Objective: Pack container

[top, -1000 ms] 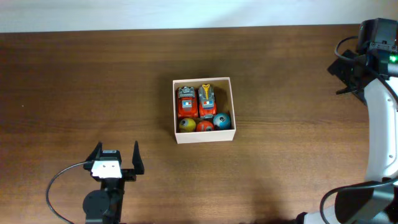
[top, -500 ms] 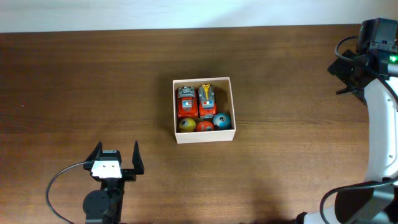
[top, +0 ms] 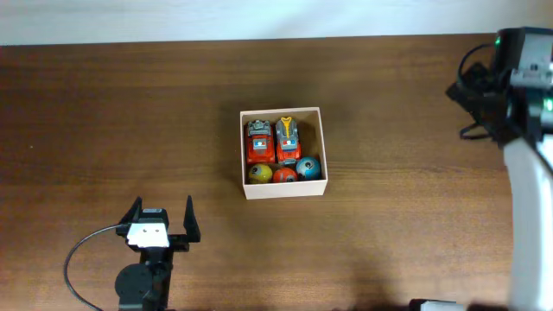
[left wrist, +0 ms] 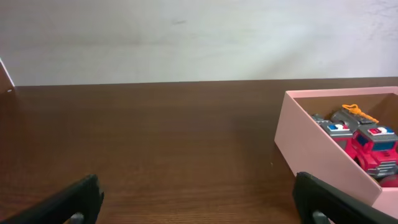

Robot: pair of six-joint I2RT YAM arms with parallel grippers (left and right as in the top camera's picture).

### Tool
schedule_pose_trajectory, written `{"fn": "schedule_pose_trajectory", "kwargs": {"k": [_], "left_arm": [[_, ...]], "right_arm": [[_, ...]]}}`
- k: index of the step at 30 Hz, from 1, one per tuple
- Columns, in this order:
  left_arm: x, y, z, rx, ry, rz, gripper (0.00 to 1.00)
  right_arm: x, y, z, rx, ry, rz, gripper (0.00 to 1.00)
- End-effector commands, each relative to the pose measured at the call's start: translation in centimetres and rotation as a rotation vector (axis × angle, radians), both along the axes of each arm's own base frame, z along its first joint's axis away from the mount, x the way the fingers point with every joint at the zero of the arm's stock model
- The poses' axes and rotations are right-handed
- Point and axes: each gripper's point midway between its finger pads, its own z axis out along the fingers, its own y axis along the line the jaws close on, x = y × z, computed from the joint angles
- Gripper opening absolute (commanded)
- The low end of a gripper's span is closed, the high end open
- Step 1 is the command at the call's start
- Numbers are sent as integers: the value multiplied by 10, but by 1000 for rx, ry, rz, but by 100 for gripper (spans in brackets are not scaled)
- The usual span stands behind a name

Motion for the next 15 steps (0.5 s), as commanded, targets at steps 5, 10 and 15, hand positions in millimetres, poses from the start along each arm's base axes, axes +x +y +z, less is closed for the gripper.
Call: {"fn": "schedule_pose_trajectory", "kwargs": {"k": [5, 10, 15], "left_arm": [[0, -2, 0, 21, -4, -15, 99], [0, -2, 0, 21, -4, -15, 99], [0, -2, 0, 21, -4, -15, 99]], "right_arm": [[-56, 63, 83, -126, -208, 238, 99], [-93, 69, 90, -114, -283, 296, 99], [-106, 57, 67, -132, -375, 254, 99]]}}
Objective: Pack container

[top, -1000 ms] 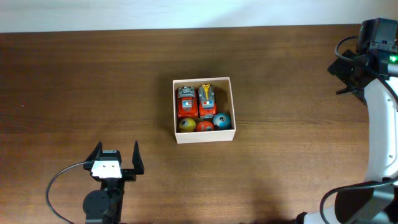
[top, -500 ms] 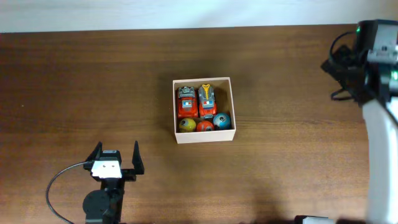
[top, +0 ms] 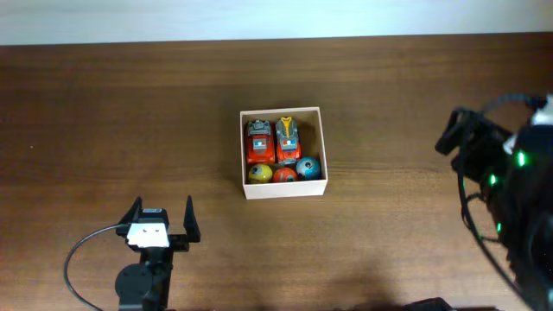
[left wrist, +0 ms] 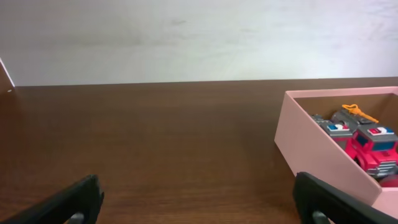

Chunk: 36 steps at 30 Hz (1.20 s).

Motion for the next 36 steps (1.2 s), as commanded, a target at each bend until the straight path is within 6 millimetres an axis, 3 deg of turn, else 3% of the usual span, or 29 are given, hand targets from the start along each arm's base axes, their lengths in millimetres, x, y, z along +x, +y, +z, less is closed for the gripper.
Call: {"fn": "schedule_pose_trajectory", "kwargs": {"k": [1, 7, 15, 22, 26, 36], "left_arm": [[0, -2, 0, 21, -4, -14, 99], [0, -2, 0, 21, -4, -14, 99], [0, -2, 0, 21, -4, -14, 99], [0, -2, 0, 21, -4, -14, 99], [0, -2, 0, 21, -4, -14, 99], [0, -2, 0, 21, -4, -14, 99]], "right_arm": [[-8, -11, -32, -35, -28, -32, 99], [-17, -20, -76, -2, -195, -54, 99], [-19, 12, -118, -223, -415, 237, 99], [-24, 15, -171, -229, -446, 260, 99], [-25, 15, -183, -229, -445, 260, 99], [-25, 15, -186, -231, -459, 259, 99]]}}
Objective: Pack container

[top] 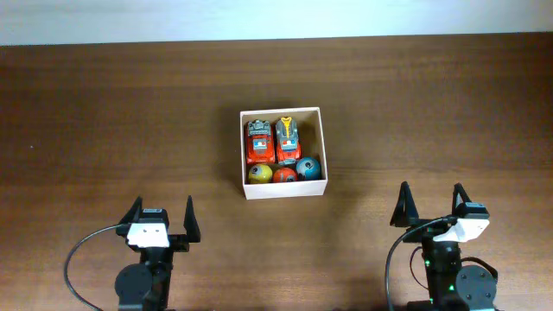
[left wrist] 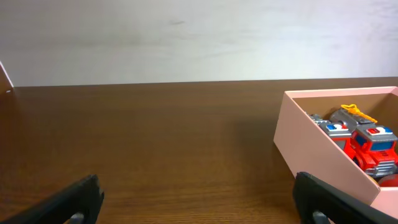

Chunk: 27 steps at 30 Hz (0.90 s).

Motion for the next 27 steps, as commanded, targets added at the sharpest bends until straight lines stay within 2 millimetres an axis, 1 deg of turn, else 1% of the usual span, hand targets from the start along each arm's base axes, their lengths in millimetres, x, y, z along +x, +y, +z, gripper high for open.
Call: {"fn": "schedule_pose_trajectory", "kwargs": {"k": [1, 8, 11, 14, 16, 19, 22, 24, 27], "left_arm": [[0, -1, 0, 21, -3, -11, 99], [0, -1, 0, 21, -3, -10, 99], [0, -1, 0, 21, -3, -11, 99], [0, -1, 0, 21, -3, -11, 99], [0, -1, 0, 21, -3, -11, 99], [0, -1, 0, 21, -3, -11, 99], [0, -1, 0, 21, -3, -11, 99], [0, -1, 0, 21, -3, -11, 99], [0, -1, 0, 21, -3, -11, 99]], "right_arm": [[2, 1, -6, -15, -7, 7, 99], [6, 2, -9, -14, -46, 12, 99], [8, 2, -18, -14, -29, 12, 99], [11, 2, -32, -15, -1, 12, 99], [11, 2, -36, -16, 7, 12, 99], [11, 6, -36, -98, 8, 33, 99], [11, 19, -41, -223, 18, 106, 99], [11, 24, -49, -251, 39, 137, 99], [12, 24, -67, -249, 79, 144, 99]]}}
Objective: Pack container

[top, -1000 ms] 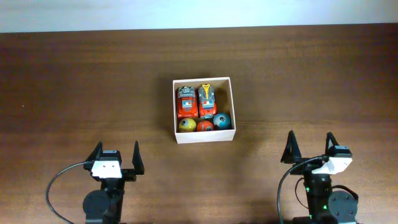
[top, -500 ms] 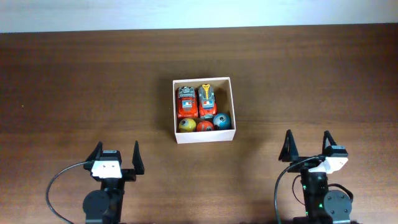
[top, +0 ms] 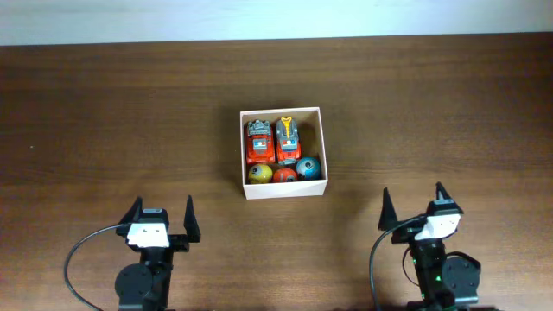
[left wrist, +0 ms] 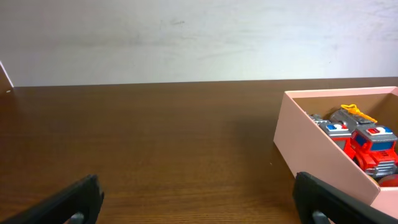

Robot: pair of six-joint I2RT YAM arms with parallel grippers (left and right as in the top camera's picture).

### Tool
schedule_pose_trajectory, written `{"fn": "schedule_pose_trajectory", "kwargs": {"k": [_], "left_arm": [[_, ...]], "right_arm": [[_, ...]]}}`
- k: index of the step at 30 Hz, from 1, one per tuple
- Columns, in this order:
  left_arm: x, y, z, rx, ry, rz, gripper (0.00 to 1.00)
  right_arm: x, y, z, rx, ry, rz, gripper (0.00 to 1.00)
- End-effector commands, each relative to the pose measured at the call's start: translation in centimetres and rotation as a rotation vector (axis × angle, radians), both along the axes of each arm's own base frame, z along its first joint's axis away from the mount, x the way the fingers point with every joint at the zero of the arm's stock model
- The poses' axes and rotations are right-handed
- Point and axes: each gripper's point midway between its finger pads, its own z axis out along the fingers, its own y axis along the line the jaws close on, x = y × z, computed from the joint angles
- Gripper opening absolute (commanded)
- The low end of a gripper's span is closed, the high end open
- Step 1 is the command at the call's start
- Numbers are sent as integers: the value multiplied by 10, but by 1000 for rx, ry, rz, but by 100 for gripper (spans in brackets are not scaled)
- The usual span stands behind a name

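A pale pink box (top: pixel 321 142) stands mid-table, holding two red toy trucks (top: pixel 273 141) at the back and three small balls (top: pixel 283 171) along its front. The left wrist view shows the box wall (left wrist: pixel 317 149) at right with the trucks (left wrist: pixel 367 140) inside. My left gripper (top: pixel 162 216) rests open near the front left edge, well short of the box, nothing between its fingers. My right gripper (top: pixel 413 207) sits open at the front right, also empty.
The brown wooden table (top: pixel 130 112) spreads around the box. A white wall (left wrist: pixel 186 37) borders its far edge. A cable (top: pixel 82 250) loops beside the left arm's base.
The right arm shifted slightly left and turned a little at the front right of the table. The left arm and the box stayed put.
The right arm stood high at the table's right edge, then lower and closer in, then parked at the front right with its gripper open. The left gripper stayed open at the front left throughout. The box contents did not change.
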Motion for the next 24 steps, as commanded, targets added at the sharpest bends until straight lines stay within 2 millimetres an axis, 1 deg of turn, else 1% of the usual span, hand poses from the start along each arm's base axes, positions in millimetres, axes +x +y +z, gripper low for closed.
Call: {"fn": "schedule_pose_trajectory", "kwargs": {"k": [1, 24], "left_arm": [[0, -1, 0, 21, -3, -11, 99], [0, -1, 0, 21, -3, -11, 99]], "right_arm": [[0, 6, -16, -59, 23, 41, 99], [1, 3, -16, -59, 24, 24, 99]]}}
